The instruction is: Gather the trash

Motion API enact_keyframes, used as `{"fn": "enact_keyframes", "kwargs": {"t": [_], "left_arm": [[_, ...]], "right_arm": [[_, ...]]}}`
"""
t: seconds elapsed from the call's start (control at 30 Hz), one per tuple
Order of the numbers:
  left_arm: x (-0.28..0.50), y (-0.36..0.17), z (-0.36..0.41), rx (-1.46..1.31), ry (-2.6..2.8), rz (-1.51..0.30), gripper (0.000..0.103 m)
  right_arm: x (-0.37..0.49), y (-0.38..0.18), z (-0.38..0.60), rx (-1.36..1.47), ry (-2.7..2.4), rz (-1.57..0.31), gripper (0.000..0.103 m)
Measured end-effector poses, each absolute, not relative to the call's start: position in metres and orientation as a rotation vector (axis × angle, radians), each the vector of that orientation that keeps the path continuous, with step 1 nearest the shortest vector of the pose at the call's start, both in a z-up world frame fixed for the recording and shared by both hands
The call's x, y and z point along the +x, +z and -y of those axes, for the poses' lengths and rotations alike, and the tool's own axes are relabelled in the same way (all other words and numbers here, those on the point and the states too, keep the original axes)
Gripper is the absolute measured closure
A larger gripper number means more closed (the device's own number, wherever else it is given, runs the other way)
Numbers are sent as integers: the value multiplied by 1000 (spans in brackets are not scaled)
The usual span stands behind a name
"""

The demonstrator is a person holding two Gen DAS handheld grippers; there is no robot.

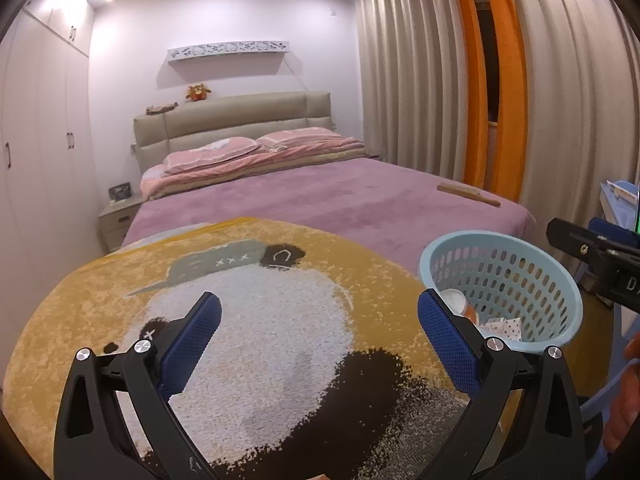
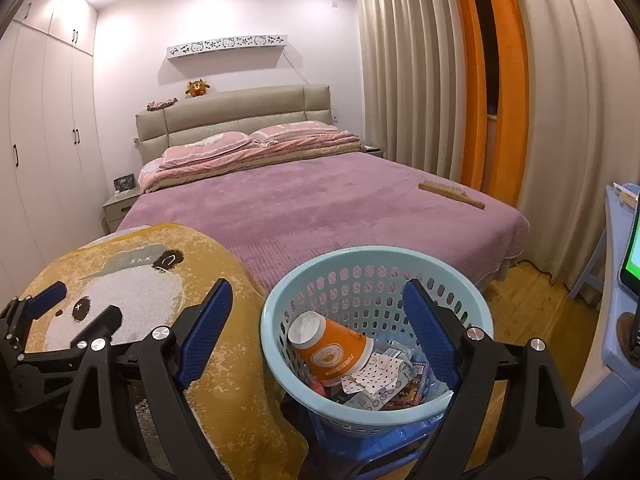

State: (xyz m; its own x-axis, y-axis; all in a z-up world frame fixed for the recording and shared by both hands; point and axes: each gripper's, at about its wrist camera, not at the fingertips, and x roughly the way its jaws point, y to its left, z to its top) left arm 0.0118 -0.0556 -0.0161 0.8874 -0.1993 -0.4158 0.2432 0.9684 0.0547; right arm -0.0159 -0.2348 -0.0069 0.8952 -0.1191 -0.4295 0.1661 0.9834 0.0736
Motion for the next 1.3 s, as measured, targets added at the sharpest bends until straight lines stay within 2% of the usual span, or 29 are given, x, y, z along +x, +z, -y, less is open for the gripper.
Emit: {"fn": "enact_keyframes", "kwargs": {"t": [1.3], "left_arm": [[6, -15, 57, 119, -251, -408, 7]], "right_arm": [[-19, -9, 236, 127, -209, -449, 20]]}}
